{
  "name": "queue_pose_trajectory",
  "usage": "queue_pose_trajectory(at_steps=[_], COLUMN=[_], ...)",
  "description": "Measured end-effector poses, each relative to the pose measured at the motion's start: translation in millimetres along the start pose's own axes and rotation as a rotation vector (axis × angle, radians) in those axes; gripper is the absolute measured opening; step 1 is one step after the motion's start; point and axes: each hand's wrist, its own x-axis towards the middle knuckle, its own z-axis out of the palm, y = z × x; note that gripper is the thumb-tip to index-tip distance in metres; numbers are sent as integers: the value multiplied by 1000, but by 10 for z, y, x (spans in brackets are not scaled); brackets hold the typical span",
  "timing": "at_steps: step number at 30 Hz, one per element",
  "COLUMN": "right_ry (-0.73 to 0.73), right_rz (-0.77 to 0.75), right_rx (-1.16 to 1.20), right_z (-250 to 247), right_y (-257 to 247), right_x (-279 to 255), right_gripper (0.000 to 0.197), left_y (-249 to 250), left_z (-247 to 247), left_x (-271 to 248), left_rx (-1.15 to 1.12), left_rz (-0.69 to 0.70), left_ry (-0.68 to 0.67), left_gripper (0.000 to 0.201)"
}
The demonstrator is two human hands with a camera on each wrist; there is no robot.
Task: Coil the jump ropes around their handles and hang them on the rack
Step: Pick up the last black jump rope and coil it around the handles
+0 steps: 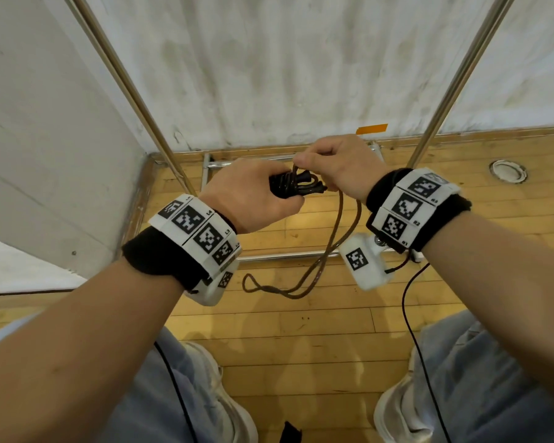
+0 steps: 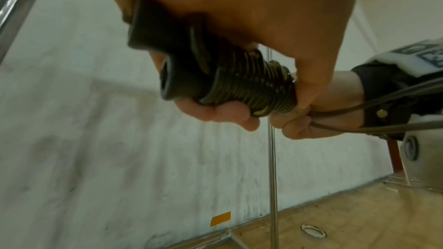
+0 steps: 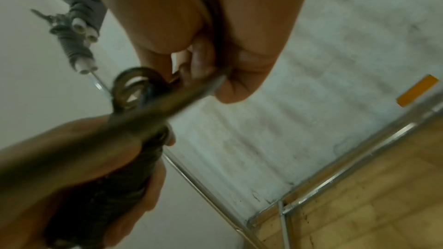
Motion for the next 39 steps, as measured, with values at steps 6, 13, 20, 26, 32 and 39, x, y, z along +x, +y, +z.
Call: queue_pose_trajectory(at_steps=[6,13,20,26,32,39], right_ry=[-52,-103,-257,-286,-197,-24], right_rz=[116,65,151,64,-167,-111], right_rx=[301,-114,-312,-583,-767,-224], right_z=[92,345,505,369,194,59], right_y=[15,-120,-98,-83,-133,-115], right_x=[-48,-165,-279,-252,-159,-43], right_gripper=[25,14,15,15,26,22], left_y=[26,-77,-212,-320,-196,-1], left_z=[-106,-169,-168,-68,63,31], left_x=[-11,66,105,108,87,-19], left_rx=[-270,-149,125,410,380,90], left_rz=[43,-65,-105,-148,5,64], left_ry=[100,201,126,-53,-177,-69], left_gripper=[28,38,41,31,28,43])
